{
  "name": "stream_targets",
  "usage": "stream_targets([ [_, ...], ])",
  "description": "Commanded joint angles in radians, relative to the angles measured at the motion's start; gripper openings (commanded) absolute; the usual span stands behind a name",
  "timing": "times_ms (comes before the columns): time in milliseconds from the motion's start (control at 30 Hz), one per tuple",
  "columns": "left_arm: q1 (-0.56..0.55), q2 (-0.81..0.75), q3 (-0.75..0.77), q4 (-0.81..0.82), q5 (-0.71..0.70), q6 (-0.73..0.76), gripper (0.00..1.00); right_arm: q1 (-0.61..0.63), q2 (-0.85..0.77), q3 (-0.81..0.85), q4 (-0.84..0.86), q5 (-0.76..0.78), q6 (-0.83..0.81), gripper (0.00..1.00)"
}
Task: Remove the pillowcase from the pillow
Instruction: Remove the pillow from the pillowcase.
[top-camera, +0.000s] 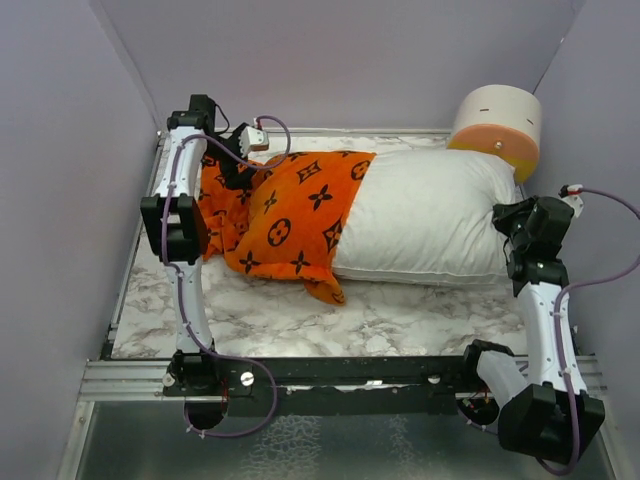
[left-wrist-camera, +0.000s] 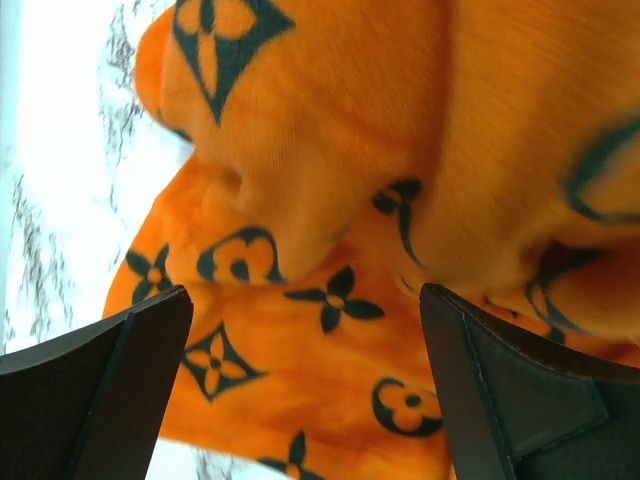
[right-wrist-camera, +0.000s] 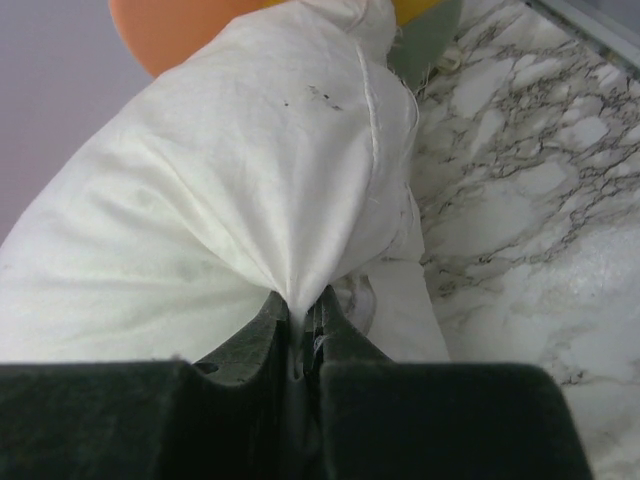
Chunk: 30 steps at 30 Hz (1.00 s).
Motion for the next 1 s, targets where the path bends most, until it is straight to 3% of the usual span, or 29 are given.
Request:
stream_targets([
  [0, -0.051, 0.186, 0.245, -0.267, 0.031, 0.106, 0.99, 0.036, -0.08, -0.082, 0.097, -0.119, 0.042, 0.01],
  [133, -0.094, 0.203, 0.159, -0.267, 0.001, 0.199, 0.99, 0.044, -0.114, -0.112, 0.087, -0.113, 0.031, 0.01],
  [167, -0.1, 0.208, 0.145, -0.268, -0.003, 0.2, 0.95, 0.044, -0.123, -0.113, 0.08, -0.11, 0.027, 0.01],
  [267, -0.101, 0.199, 0.096, -0.266, -0.016, 0.222, 0.55, 0.044, -0.155, -0.115, 0.06, -0.094, 0.02, 0.01],
  [300, -0.095, 0.19, 0.085, -0.265, -0.02, 0.225, 0.35, 0.044, -0.164, -0.113, 0.048, -0.085, 0.017, 0.01],
  [333, -0.083, 0.181, 0.084, -0.263, -0.023, 0.218, 0.05, 0.045, -0.172, -0.109, 0.033, -0.076, 0.014, 0.01],
  [367, -0.067, 0.176, 0.097, -0.257, -0.024, 0.182, 0.0, 0.045, -0.18, -0.104, 0.018, -0.066, 0.011, 0.01],
  [533, 0.098, 0.097, 0.126, -0.251, 0.006, 0.097, 0.0, 0.044, -0.226, -0.108, -0.055, 0.012, 0.042, 0.01],
  [633, 0.196, 0.016, 0.063, -0.16, -0.044, 0.033, 0.0, 0.044, -0.272, -0.129, -0.084, 0.085, 0.076, 0.01],
  [833, 0.36, -0.214, -0.346, 0.21, -0.24, 0.002, 0.0, 0.044, -0.345, -0.173, -0.186, 0.189, 0.178, 0.01],
  [967, 0.438, -0.286, -0.494, 0.312, -0.301, 0.012, 0.0, 0.044, -0.393, -0.188, -0.237, 0.251, 0.203, 0.01],
])
